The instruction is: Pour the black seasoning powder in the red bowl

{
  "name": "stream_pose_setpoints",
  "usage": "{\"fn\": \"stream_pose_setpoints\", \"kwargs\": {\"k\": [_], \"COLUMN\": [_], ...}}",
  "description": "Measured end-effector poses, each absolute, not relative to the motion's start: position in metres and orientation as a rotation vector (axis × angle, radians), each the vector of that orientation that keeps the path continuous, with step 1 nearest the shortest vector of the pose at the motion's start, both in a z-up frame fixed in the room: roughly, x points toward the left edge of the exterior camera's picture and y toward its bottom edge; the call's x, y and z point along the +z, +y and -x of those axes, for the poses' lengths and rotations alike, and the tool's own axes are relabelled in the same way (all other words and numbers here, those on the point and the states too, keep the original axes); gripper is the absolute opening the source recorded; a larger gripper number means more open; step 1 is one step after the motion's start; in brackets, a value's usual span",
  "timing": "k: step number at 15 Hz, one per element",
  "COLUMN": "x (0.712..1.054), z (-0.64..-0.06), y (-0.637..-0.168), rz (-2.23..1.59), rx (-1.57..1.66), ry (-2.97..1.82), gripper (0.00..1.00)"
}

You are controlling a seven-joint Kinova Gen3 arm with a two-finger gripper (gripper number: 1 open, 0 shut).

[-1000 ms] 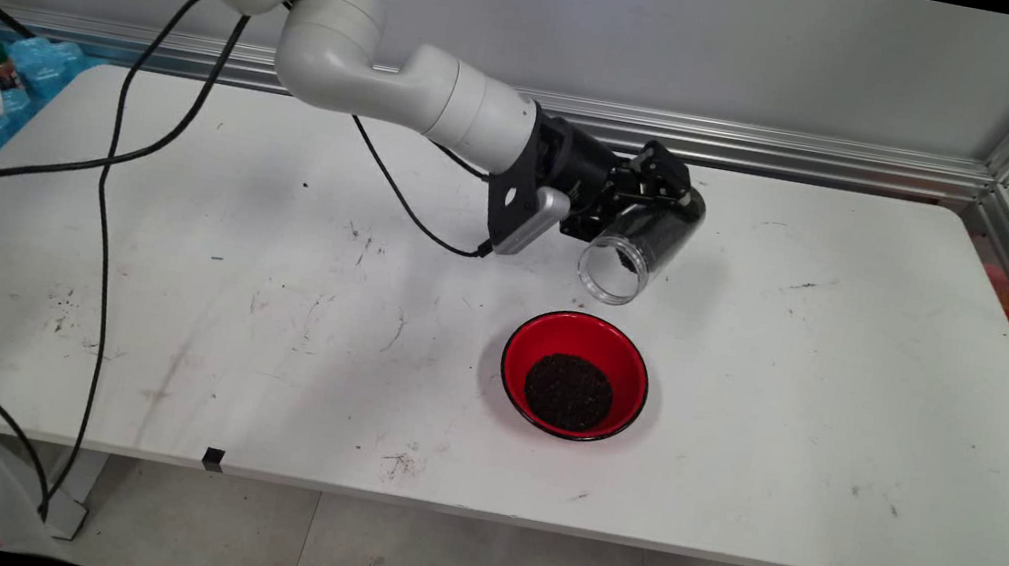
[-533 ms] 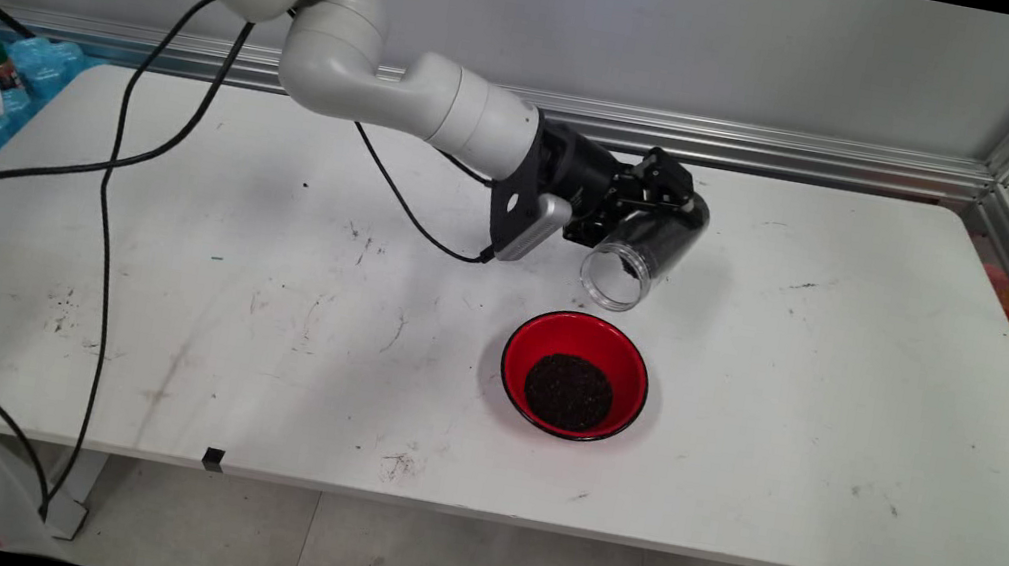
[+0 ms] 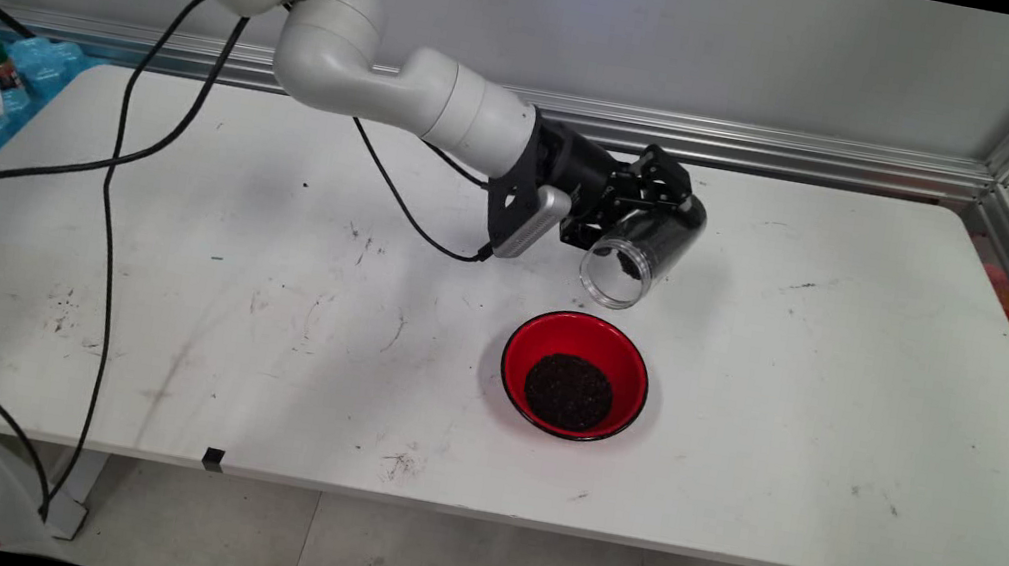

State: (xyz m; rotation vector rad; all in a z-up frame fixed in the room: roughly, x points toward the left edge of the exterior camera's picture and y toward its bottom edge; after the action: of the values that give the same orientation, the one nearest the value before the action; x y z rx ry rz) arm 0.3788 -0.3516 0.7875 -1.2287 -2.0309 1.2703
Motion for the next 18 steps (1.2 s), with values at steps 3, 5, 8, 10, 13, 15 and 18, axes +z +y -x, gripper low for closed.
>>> {"fn": "stream_pose_setpoints", "kwargs": {"k": [3, 5, 8, 10, 13, 15, 18], "x": [0.787, 0.786, 0.782, 0.779, 0.773, 0.771, 0.767], "z": [-0.383, -0.387, -0.391, -0.394, -0.396, -0.396, -0.397], "y": [-0.350, -0.349, -0.348, -0.347, -0.346, -0.346, -0.347], "rz": [1.215, 1.210, 1.209, 1.211, 1.214, 1.218, 1.225], "rx": [1.251, 1.246, 1.249, 1.257, 1.270, 1.278, 1.290], "ry": [-2.036, -2.032, -2.014, -1.995, -1.962, -1.945, -1.918], "gripper": [0.00, 0.00, 0.00, 0.00, 0.00, 0.00, 0.00]}}
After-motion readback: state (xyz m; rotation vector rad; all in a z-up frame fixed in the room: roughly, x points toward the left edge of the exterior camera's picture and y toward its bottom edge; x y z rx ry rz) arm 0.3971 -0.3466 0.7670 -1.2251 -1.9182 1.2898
